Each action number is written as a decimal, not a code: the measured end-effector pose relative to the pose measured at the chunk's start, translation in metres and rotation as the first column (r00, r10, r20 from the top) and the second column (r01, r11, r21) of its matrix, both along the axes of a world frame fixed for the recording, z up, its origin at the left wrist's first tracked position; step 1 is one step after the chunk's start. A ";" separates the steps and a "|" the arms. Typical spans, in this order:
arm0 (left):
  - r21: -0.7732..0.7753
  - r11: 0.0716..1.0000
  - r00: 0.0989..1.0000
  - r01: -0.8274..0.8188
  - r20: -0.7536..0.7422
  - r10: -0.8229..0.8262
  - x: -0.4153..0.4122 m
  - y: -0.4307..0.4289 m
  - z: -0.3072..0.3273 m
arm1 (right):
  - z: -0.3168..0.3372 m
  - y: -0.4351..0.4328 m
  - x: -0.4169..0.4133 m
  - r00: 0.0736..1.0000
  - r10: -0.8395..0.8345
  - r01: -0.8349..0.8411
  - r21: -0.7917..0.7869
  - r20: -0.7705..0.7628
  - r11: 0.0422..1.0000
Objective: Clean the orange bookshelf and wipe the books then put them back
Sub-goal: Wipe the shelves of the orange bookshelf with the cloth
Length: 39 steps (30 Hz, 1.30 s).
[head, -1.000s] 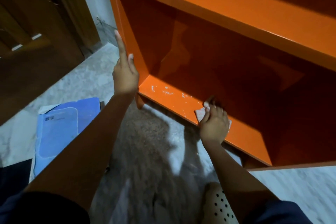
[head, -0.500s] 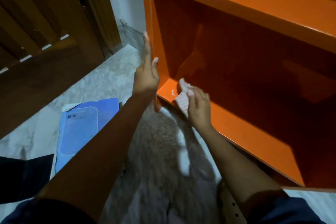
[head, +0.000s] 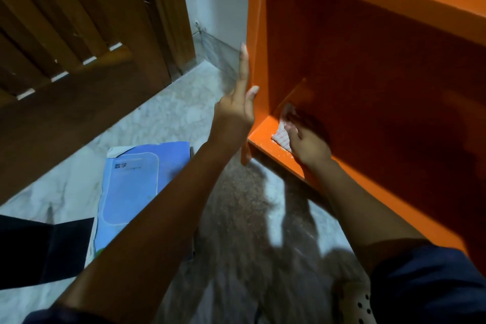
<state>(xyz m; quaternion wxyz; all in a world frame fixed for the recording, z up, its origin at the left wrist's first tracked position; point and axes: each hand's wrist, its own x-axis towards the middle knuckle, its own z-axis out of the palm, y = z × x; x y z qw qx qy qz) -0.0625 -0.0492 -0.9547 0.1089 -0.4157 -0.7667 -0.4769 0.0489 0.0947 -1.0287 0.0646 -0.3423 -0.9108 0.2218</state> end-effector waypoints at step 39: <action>-0.048 0.997 0.998 0.055 0.030 -0.054 -0.008 0.000 0.002 | -0.003 0.053 -0.054 0.995 -0.101 0.103 0.212 -0.019 0.972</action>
